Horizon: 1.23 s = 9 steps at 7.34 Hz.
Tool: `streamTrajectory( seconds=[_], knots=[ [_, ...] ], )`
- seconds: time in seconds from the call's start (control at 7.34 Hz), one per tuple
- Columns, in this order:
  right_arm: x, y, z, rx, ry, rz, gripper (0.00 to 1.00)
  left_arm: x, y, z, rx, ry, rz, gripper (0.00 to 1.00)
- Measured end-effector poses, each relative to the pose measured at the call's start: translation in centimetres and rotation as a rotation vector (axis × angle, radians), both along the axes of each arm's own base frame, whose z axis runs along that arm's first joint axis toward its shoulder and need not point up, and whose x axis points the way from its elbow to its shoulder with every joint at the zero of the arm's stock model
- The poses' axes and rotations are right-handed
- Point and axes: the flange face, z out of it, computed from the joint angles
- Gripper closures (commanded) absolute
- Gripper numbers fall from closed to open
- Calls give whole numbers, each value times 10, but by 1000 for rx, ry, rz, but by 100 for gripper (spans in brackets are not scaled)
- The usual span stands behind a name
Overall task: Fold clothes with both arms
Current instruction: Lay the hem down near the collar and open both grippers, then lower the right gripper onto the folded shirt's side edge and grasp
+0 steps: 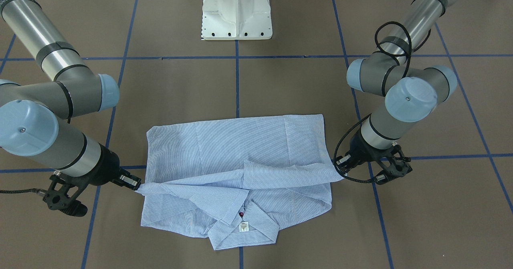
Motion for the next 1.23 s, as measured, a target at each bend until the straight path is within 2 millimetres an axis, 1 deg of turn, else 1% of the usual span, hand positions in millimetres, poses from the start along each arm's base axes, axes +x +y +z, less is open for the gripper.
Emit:
streamTrajectory(
  seconds=[0.14,0.27,0.41,0.55,0.68,0.82,0.95,1.09,1.23],
  knots=[
    [-1,0,-1,21,4,-9,0,-1,0,-1,4,2,0,1],
    [1,-1,-1,53,9,-24,0,-3,-2,-3,9,4,-3,1],
    [6,-1,2,88,12,-44,0,-11,-5,-6,14,8,-11,1],
    [12,5,8,120,9,-62,0,-22,-6,-12,21,13,-21,1],
    [17,22,16,143,0,-79,0,-33,-3,-21,25,17,-29,1],
    [17,49,24,156,-14,-102,0,-41,2,-32,23,16,-33,1],
    [12,79,33,154,-22,-126,0,-46,8,-43,21,16,-34,1],
    [0,108,44,140,-21,-150,1,-50,13,-52,20,15,-35,1],
    [-16,130,53,132,-8,-171,1,-53,16,-59,20,17,-37,1]
  ],
)
